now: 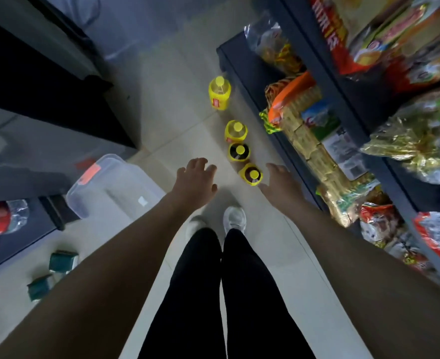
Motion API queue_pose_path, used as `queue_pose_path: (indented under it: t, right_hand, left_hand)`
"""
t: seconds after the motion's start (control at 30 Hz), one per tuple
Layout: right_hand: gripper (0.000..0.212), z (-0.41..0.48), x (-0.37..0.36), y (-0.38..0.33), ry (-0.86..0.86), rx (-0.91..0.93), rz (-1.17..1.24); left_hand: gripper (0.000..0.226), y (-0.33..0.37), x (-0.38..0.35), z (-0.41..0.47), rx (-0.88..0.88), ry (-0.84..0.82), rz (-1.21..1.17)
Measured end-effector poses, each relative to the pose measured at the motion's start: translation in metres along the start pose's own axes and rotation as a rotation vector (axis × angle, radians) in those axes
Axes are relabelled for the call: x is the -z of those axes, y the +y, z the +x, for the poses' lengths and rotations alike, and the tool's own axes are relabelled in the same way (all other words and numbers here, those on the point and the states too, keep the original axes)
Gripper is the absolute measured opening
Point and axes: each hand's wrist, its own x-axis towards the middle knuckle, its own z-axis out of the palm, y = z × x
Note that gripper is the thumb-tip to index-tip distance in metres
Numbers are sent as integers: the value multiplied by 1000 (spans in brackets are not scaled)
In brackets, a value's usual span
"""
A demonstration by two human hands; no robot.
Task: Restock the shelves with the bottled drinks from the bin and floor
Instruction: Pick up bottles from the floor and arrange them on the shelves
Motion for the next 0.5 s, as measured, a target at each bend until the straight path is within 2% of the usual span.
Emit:
queue_pose_path:
  t: [0.2, 0.5]
  right_hand:
    - [53, 68, -63, 24, -56, -72, 34]
    - [55, 158, -134, 54, 41, -139, 128]
  left_hand:
    - [50, -10, -69, 66, -8, -72, -34]
    - [47, -16, -154, 156, -23, -168, -91]
